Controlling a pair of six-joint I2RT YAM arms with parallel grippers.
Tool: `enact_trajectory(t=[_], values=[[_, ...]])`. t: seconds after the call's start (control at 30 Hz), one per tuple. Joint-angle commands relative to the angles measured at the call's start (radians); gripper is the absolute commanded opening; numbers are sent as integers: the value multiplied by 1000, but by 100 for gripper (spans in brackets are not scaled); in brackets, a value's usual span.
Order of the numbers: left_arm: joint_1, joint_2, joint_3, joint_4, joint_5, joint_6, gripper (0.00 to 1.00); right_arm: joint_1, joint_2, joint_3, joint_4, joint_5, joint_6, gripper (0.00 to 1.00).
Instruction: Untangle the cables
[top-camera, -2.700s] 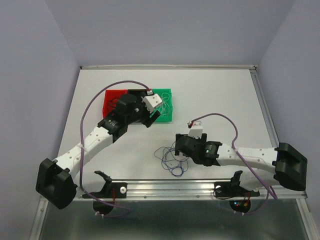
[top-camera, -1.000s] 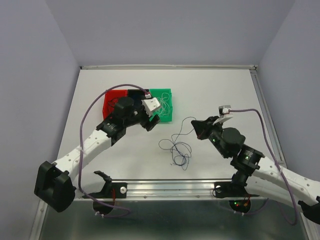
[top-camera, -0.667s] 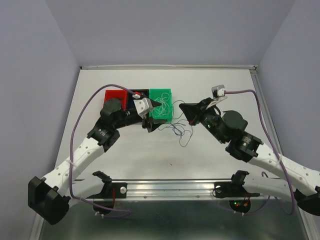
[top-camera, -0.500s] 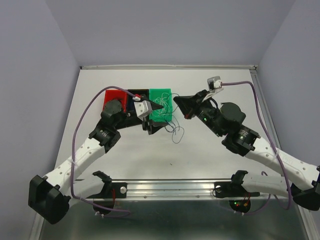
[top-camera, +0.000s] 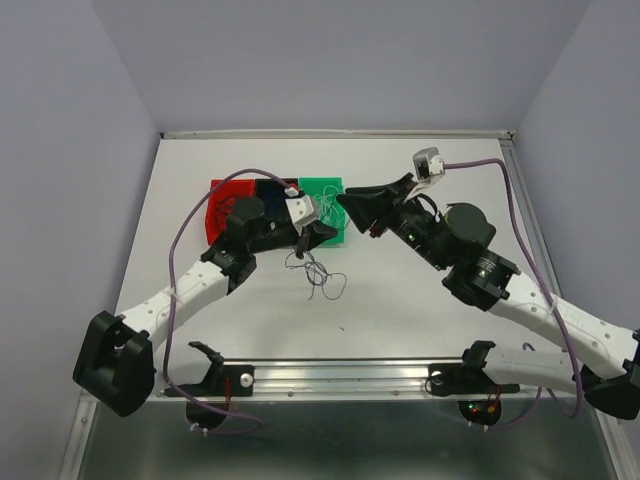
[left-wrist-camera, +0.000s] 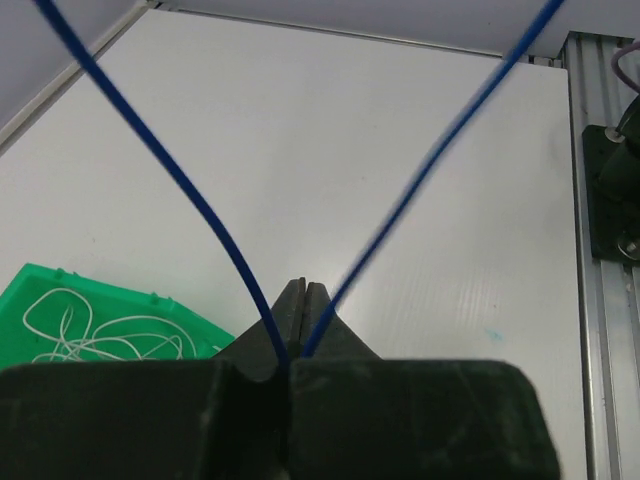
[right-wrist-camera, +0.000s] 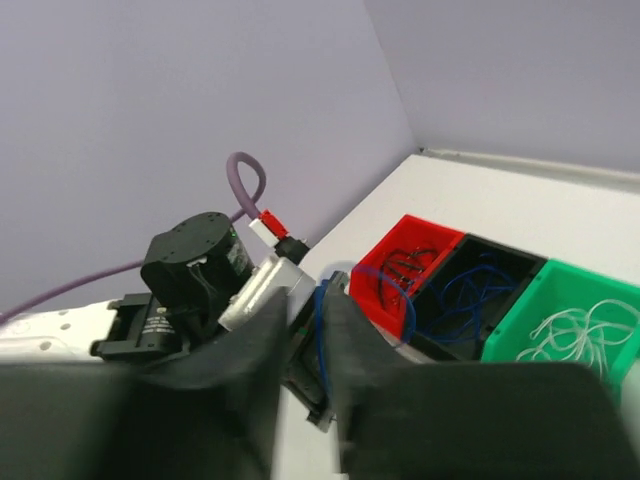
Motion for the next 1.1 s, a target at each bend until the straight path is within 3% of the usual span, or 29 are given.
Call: enact_trajectory(t=[0.0,0.1,0.23,0.3,0.4,0.53,0.77,0.9,1.07], values=[[8,-95,-26,73,-30,-14,0,-3,-78,-99,89,59,-6,48],[36,-146,-9,42,-74,-106,0,-5,-154,-316,153,91,13,80],[99,-170,34,-18,-19,-174,0,-3,-265,-591,409,-10,-12,100],[131,-192,28,-12,34,-180,0,-3,-256,-711,500,-54,-60,100],[152,-207,28,-12,96,-217,0,-5,-141,-716,525,-94,-90,100],[166,-253,-27,30,99,-214,0,0,107,-669,601,-223,-143,90],[186,-328,-90,82,108,-235,0,7,472,-514,899,-376,-148,87],[189,-327,-98,85,107,-238,0,12,565,-477,1026,-429,-124,82],[194,-301,-86,87,139,-254,0,11,602,-500,1180,-413,-95,70]])
